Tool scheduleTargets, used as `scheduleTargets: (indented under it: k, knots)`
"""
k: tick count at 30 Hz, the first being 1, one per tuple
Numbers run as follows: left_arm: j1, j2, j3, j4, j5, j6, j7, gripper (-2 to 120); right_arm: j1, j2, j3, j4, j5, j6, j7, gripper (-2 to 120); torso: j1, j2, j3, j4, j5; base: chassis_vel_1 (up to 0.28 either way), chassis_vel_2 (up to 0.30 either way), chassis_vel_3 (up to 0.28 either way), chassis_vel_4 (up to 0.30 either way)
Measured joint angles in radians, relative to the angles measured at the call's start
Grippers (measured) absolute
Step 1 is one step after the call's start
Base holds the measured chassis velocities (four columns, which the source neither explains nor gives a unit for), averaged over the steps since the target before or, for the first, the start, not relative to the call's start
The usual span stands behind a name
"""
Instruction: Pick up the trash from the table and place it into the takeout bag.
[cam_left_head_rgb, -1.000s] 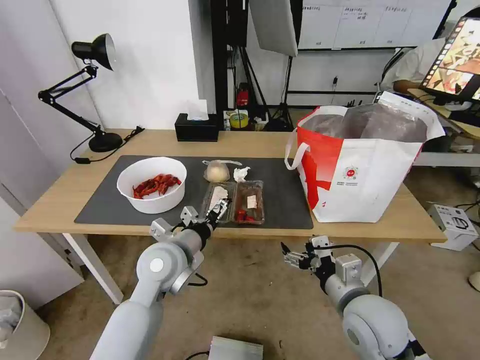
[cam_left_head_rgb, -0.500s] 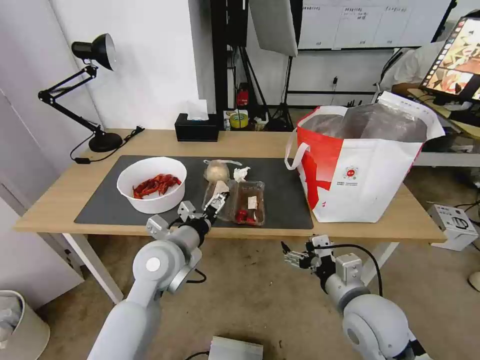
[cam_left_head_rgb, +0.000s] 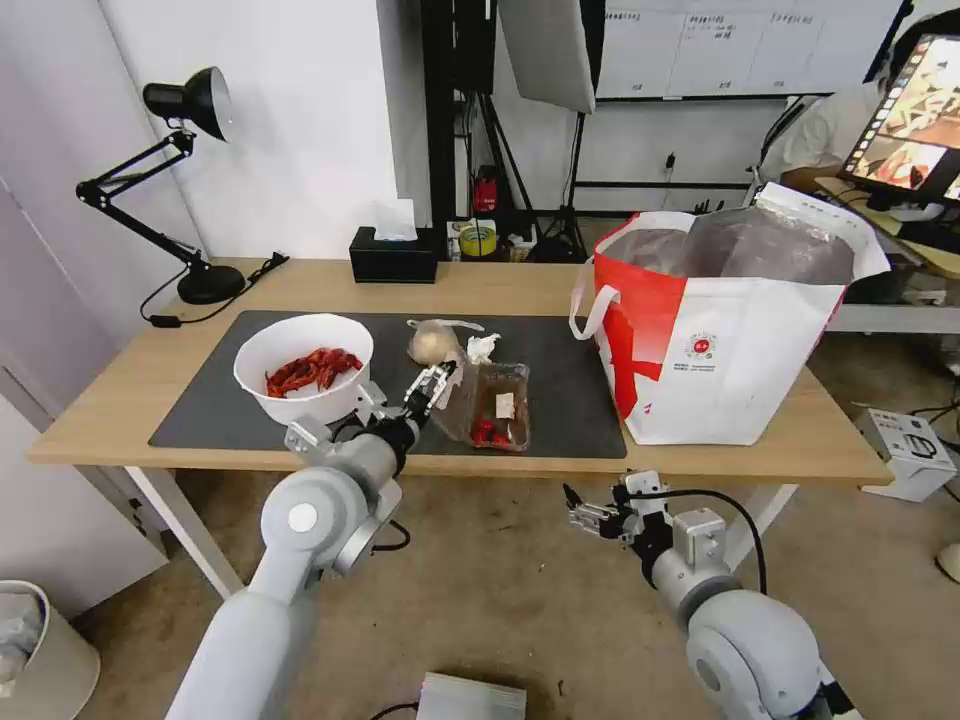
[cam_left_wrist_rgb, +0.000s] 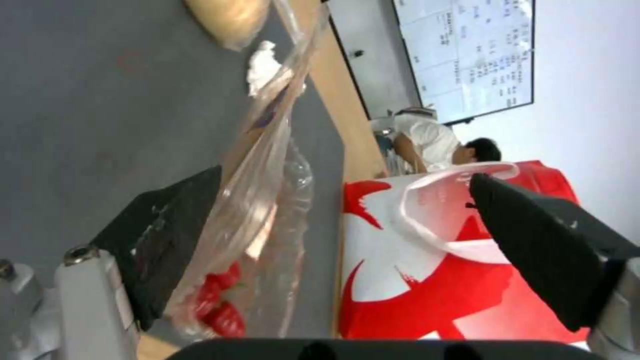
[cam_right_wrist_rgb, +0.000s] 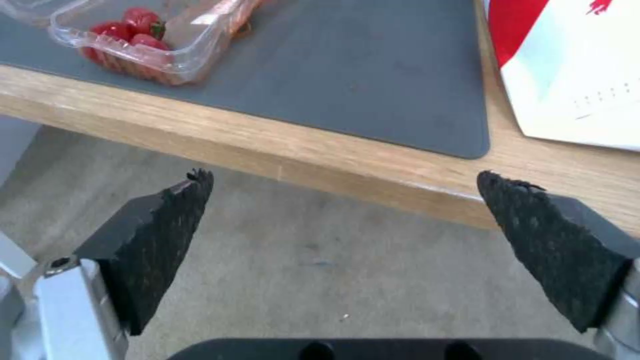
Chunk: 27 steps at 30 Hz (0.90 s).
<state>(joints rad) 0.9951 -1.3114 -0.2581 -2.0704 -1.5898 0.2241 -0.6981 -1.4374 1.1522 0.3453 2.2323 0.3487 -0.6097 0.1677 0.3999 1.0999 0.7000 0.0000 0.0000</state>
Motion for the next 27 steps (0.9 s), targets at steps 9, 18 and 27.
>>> scheduleTargets:
  k: [9, 18, 27]
  knots:
    - [-0.058, -0.004, 0.048, 0.034, 0.000, -0.003, 0.000, 100, -0.005, -0.002, 0.009, 0.000, 0.000, 0.000, 0.000, 100, 0.000, 0.000, 0.000, 0.0000, 0.0000, 0.000, 0.000, 0.000, 0.000]
    - [-0.095, -0.017, 0.113, 0.067, 0.006, 0.001, -0.003, 100, -0.011, -0.002, 0.023, 0.003, 0.001, 0.000, 0.001, 100, 0.000, 0.000, 0.000, 0.0001, 0.0001, 0.000, 0.000, 0.000, 0.000]
    - [-0.151, -0.011, 0.176, 0.094, 0.057, 0.036, -0.006, 100, -0.028, -0.002, 0.045, 0.020, 0.002, 0.000, 0.001, 100, 0.000, 0.000, 0.000, -0.0001, 0.0000, 0.000, 0.000, 0.000, 0.000]
